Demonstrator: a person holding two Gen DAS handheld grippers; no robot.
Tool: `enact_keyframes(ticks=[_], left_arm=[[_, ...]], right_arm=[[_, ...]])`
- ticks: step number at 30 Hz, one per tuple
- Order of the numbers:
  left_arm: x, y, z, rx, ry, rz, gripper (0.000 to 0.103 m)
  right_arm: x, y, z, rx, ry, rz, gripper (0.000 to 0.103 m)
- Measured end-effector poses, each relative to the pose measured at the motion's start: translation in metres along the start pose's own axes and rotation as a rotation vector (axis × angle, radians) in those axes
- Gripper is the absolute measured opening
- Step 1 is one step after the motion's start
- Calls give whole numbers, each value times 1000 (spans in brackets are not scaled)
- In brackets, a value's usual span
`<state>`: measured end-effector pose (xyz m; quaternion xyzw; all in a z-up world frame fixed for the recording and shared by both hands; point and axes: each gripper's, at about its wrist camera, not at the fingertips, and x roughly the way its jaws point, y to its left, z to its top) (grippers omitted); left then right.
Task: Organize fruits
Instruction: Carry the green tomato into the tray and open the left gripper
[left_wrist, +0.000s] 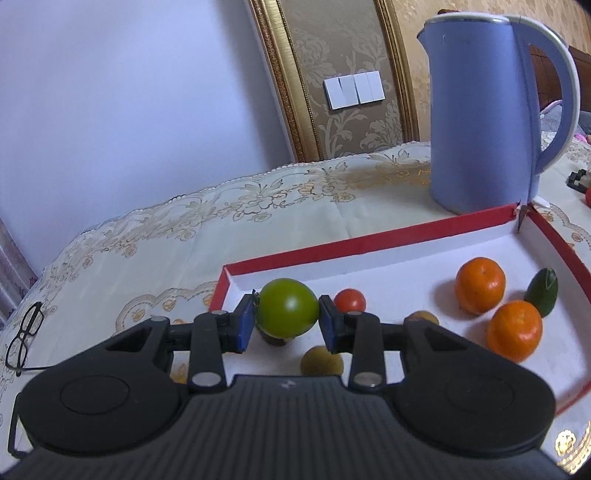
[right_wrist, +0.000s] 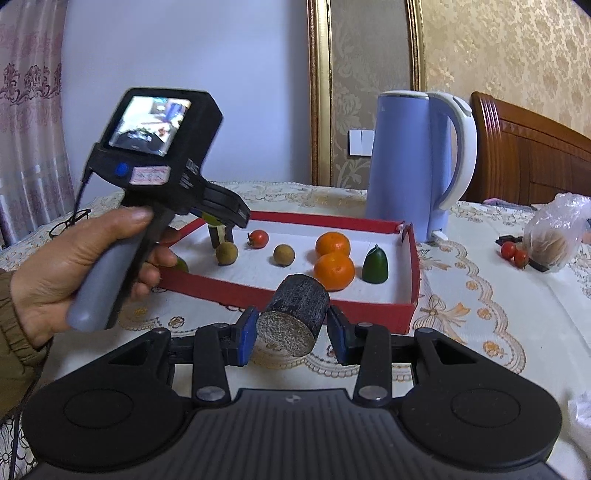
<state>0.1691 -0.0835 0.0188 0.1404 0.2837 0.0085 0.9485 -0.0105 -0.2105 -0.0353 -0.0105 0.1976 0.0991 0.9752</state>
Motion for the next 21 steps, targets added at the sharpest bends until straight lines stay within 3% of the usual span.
enact_keyframes(ticks=[13,21], left_arm=[[24,-14,10,14,11,4,34],[28,-12,10,-2,23,-4,41]], right_arm=[[7,-1,9,-24,-5,-15,40],[15,-1,16,-33,0,-15,40]])
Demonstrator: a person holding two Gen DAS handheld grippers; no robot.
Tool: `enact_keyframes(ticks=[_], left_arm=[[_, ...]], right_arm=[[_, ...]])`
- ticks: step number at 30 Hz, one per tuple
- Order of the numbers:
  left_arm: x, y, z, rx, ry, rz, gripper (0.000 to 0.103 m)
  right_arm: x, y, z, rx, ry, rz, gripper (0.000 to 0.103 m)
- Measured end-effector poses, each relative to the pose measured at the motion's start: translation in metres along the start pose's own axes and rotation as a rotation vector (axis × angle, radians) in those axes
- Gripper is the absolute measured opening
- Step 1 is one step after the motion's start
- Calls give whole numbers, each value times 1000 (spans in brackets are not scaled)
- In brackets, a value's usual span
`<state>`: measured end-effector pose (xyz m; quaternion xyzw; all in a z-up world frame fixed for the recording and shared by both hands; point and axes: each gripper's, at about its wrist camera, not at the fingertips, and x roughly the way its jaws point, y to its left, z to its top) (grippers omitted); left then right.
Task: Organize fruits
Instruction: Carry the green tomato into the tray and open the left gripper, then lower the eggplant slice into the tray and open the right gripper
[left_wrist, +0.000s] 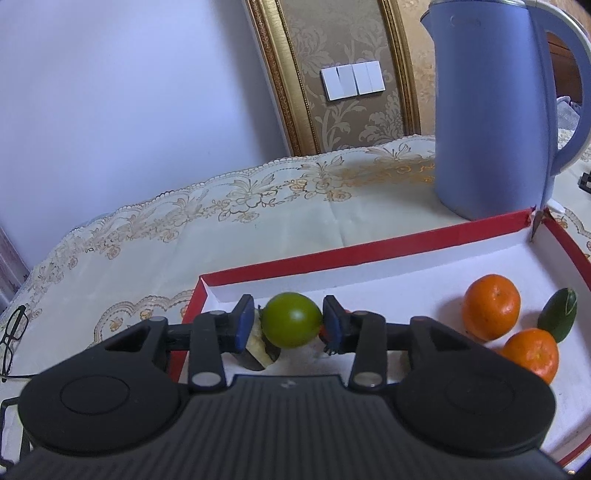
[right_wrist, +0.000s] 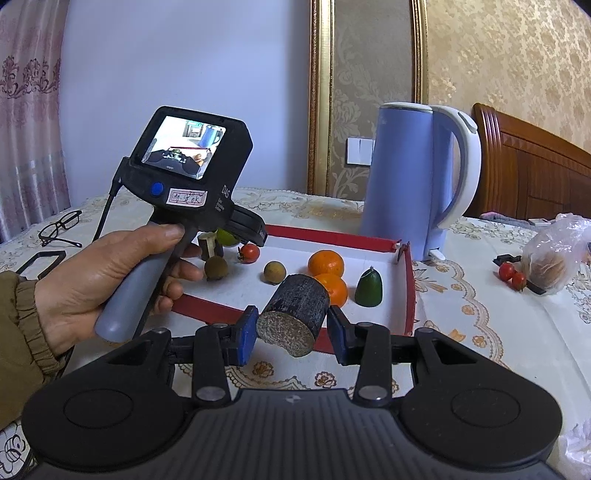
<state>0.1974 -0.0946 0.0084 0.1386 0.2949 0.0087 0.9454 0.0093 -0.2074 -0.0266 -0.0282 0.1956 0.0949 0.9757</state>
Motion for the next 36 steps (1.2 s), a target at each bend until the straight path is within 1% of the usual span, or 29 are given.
enact_keyframes(ticks=[4,7,9,11,12,14,17,18,20,23,24,25,26,27,29,31,33,34,35,36], left_arm=[[-6,3,1,4,-27,18,58],[-12,9,2,-8,-32,11,60],[-21,19,1,-28,-40,17,62],[-31,32,-2,-55,-49,27,80],[-37,39,-5,-64,-50,37,83],[-49,50,-11,-73,-53,42,84],[-67,64,-24,-70,-50,43,85],[-75,68,-30,-71,-53,42,85],[-88,76,-41,-77,-61,39,90],[-105,84,-51,-95,-75,40,94],[-109,86,-55,-100,-78,37,94],[-113,87,-59,-107,-79,33,95],[-115,88,-61,-110,-77,29,96],[-117,89,-64,-114,-73,23,96],[-121,89,-69,-122,-64,11,96],[-124,86,-72,-122,-61,-6,96],[-129,81,-75,-116,-73,-11,100],[-131,80,-77,-116,-78,-9,103],[-133,78,-78,-117,-83,-8,103],[-134,77,-80,-120,-85,-10,103]], right_arm=[[4,1,4,-5,1,3,40],[10,-1,13,-8,-6,15,40],[21,-1,22,-10,-6,29,40],[40,-1,34,-5,2,43,40],[51,-2,39,2,10,55,40],[80,-2,48,20,44,75,40],[114,1,55,6,62,53,40],[123,2,56,7,68,46,40],[139,0,58,23,85,49,40],[151,-4,59,55,99,52,42],[153,-5,60,62,101,44,48],[153,-5,60,65,98,38,57],[150,-6,61,67,90,35,61],[148,-6,61,65,80,32,67],[139,-7,62,61,62,20,67],[124,-6,62,53,65,-3,67],[107,-4,59,25,52,-22,67],[95,-2,55,12,39,-31,67],[85,-1,52,6,30,-37,69],[75,-1,48,6,23,-41,73]])
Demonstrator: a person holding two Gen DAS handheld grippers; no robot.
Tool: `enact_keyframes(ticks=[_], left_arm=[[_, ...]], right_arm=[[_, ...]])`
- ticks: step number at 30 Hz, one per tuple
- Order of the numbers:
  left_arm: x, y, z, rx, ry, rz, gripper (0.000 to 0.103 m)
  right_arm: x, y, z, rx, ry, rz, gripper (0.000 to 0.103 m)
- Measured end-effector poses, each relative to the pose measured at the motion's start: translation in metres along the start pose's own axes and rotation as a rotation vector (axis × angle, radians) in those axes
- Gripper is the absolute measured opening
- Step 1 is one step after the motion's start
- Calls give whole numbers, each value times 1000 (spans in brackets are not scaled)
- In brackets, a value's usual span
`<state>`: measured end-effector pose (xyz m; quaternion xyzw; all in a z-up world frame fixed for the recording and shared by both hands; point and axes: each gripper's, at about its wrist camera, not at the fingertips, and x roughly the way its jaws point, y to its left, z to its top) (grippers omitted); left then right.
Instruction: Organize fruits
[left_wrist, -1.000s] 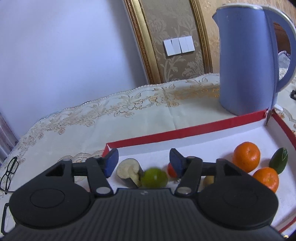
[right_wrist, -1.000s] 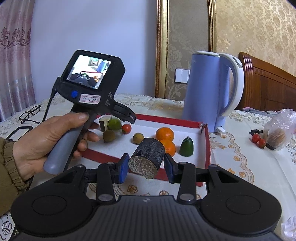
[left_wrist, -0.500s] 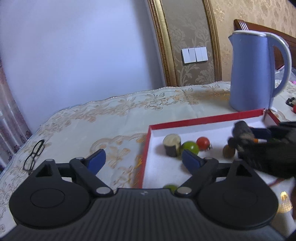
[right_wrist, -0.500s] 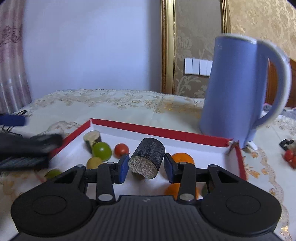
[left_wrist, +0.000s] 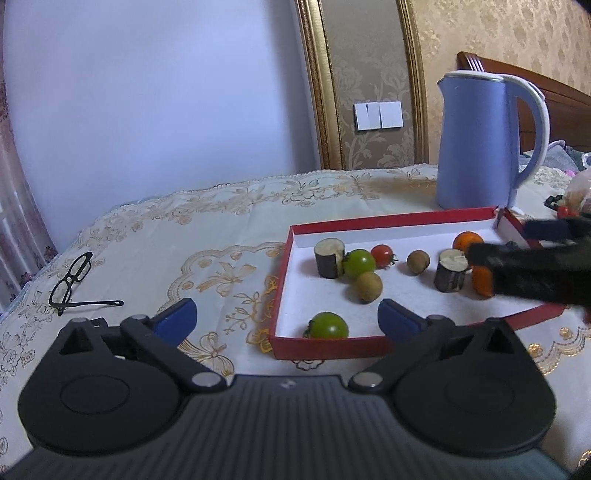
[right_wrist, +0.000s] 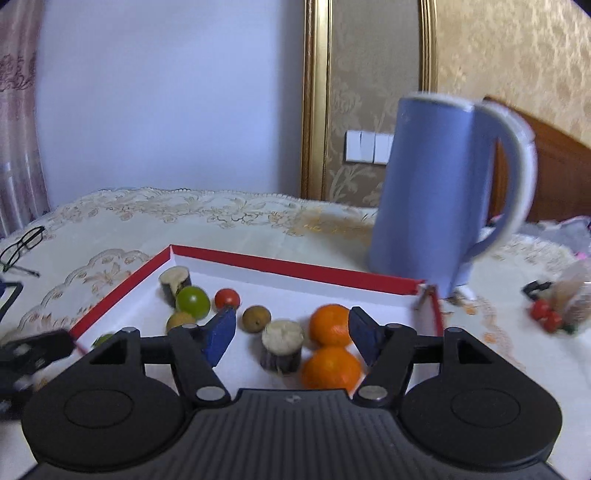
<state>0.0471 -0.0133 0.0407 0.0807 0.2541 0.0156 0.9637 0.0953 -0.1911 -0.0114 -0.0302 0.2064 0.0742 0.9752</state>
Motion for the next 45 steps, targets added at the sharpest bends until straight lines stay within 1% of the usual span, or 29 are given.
enact_keyframes(ticks=[1,4,6,8,10,14,18,21,24,29,32,36,40,45], left_arm=[[0,-1,-1,-4,2,-6,103],[0,-3,-2,-19,20,-31,103],[1,-3,-3,-35,33,-46,103],[-1,-4,-5,-42,38,-55,103],[-2,-5,-8,-44,38,-52,103],[-4,-7,-15,-50,48,-51,103],[-7,-11,-21,-48,51,-58,103],[-8,-13,-24,-47,50,-74,103],[-8,-14,-26,-46,51,-100,103],[-6,-13,-28,-51,64,-85,103],[-4,-10,-29,-60,68,-91,103],[-1,-8,-30,-70,86,-107,103],[2,-7,-31,-76,102,-139,103],[2,-8,-32,-75,100,-130,103]], right_arm=[[-11,0,-5,4,-7,0,75],[-37,-2,-19,25,-20,-7,78],[-50,-3,-27,50,-25,-18,79],[-61,-6,-34,86,-28,-23,83],[-69,-6,-42,115,-29,-33,86],[-77,-2,-57,146,-22,-67,87],[-80,-5,-68,206,2,-43,88],[-80,0,-73,189,12,-55,88],[-81,6,-76,154,10,-88,88],[-79,8,-78,142,13,-97,88],[-78,10,-78,124,12,-112,88],[-76,13,-78,110,15,-110,88],[-74,17,-78,93,17,-107,88],[-72,18,-78,86,17,-108,88]])
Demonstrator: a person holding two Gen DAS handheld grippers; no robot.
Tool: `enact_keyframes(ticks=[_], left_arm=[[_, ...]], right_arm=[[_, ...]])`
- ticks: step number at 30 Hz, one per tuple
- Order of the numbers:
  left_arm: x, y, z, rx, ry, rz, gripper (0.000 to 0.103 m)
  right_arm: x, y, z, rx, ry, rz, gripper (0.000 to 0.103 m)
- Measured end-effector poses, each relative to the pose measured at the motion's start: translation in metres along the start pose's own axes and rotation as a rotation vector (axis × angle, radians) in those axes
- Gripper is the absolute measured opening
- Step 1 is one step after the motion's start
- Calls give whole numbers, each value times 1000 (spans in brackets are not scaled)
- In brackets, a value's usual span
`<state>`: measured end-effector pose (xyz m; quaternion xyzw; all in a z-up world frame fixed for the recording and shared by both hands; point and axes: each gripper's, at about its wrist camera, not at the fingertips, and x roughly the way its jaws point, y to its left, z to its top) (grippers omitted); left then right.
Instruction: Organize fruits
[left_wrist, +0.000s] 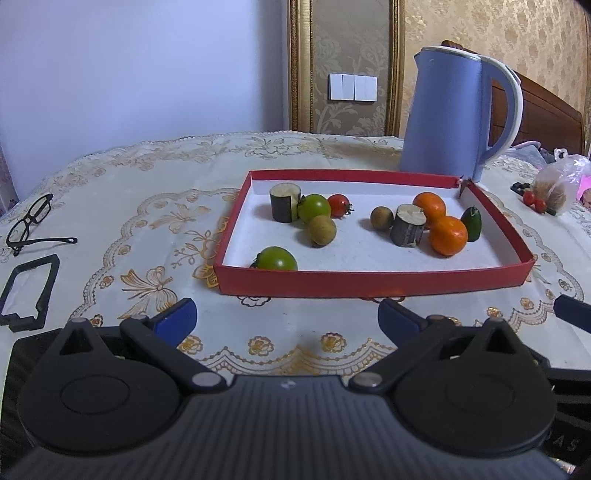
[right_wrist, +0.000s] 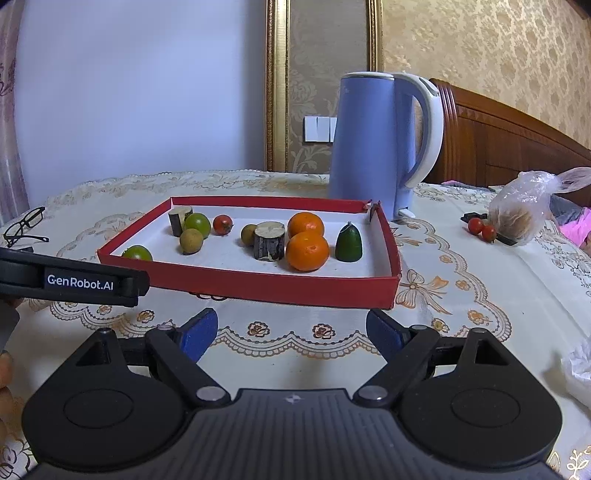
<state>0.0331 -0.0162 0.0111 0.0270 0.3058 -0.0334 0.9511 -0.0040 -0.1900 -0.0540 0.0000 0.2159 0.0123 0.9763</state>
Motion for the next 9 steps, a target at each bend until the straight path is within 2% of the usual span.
enact_keyframes(ticks=[9], left_arm=[[0,-2,-1,10,-21,32,103]], right_arm=[[0,3,0,-17,-5,-1,88]])
